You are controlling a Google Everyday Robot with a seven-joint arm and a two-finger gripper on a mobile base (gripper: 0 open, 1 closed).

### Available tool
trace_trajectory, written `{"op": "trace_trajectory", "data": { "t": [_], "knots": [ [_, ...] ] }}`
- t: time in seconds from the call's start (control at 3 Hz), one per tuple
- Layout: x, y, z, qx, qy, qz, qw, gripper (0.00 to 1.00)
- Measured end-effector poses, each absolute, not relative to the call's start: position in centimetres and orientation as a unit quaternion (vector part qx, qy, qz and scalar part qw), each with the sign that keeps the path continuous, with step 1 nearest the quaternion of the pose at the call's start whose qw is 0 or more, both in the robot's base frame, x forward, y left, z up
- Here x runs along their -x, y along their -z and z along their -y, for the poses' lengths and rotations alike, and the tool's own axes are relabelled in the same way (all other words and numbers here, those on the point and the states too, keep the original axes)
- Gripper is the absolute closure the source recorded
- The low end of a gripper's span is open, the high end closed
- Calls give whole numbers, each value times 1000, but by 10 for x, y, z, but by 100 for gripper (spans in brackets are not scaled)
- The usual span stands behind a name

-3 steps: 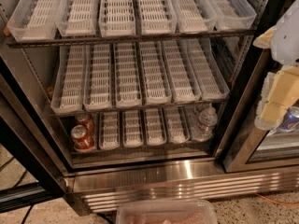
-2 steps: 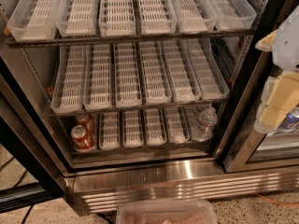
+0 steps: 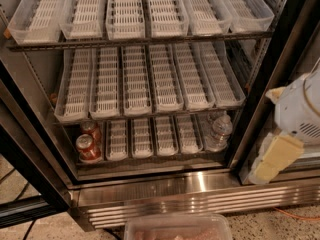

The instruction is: Pick water bottle from bottom shelf of fridge

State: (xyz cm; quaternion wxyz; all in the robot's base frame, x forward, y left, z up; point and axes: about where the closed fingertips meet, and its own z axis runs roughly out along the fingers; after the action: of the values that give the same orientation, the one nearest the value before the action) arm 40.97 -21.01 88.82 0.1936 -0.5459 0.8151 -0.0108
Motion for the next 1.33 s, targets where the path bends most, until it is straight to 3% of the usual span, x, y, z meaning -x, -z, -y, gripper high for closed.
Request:
{"op": "trace_trajectory", "data": {
  "t": [0.67, 1.33],
  "knots": [
    [-388, -800, 194, 534, -46, -816, 217, 0],
    [-375, -772, 192, 543, -72, -811, 207, 0]
  ]
}}
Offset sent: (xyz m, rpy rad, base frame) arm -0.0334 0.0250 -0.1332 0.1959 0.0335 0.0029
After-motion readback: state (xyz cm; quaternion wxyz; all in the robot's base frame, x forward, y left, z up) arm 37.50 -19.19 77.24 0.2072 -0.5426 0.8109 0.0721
